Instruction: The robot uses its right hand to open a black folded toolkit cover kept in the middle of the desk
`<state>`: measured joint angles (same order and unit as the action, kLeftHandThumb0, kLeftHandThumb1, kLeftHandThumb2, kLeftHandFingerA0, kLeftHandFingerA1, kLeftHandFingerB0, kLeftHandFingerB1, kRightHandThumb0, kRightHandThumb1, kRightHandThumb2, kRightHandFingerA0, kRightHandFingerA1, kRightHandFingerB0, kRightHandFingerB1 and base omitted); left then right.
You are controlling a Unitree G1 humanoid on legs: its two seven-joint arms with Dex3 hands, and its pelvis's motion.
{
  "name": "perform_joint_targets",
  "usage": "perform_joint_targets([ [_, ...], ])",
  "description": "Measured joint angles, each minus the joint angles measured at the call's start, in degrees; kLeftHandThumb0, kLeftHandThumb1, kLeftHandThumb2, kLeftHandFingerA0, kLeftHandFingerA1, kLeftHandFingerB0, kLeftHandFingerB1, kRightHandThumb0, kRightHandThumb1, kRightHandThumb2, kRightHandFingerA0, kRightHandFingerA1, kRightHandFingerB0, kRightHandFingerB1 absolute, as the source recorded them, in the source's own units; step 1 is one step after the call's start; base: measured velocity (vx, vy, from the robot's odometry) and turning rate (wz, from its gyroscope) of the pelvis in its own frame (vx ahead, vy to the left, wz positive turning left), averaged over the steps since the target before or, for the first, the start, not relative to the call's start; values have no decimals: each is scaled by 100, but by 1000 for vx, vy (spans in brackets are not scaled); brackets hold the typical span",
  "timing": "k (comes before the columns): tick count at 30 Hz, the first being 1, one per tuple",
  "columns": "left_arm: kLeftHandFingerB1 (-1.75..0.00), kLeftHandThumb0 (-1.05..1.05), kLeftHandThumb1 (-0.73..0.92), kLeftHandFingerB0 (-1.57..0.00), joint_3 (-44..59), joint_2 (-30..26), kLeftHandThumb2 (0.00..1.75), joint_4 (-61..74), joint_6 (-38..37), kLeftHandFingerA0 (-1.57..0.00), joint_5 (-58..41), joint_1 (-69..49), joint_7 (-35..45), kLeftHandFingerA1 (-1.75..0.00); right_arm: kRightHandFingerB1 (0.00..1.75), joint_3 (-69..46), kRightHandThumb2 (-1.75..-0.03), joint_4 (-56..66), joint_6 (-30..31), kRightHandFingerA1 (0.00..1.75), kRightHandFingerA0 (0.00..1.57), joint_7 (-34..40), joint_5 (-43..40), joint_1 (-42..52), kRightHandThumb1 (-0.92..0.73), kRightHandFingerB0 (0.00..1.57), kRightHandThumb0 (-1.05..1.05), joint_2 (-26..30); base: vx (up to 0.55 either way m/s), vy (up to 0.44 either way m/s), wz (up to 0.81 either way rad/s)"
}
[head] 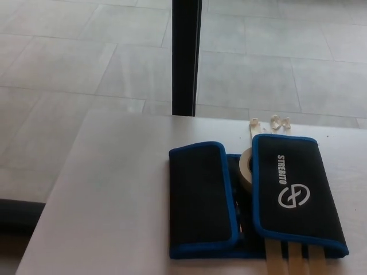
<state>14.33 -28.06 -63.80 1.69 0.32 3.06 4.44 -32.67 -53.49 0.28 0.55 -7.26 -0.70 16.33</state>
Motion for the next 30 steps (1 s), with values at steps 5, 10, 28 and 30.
perform_joint_targets([
  [5,-53,-65,78,-41,331,-174,63,-325,10,-44,-140,220,21,-70,93,-858,-75,-229,90,133,60,86,-391,-196,-73,44,-43,148,0,0,0],
  [10,-51,-65,77,-42,472,-192,63,-487,11,-46,-174,300,21,-68,124,-1722,-74,-401,227,164,85,324,-764,-400,-74,47,-50,365,0,0,0],
  [28,-52,-65,79,-42,762,-350,63,-782,143,-46,-348,482,48,-69,67,-3772,-62,-572,502,103,31,1593,-1941,-2308,-75,16,-65,2252,0,0,0],
  [30,-52,-65,79,-40,776,-414,63,-780,151,-44,-363,524,52,-69,57,-3650,-96,-186,451,75,26,1582,-1983,-2486,-59,12,-67,2291,0,0,8],
])
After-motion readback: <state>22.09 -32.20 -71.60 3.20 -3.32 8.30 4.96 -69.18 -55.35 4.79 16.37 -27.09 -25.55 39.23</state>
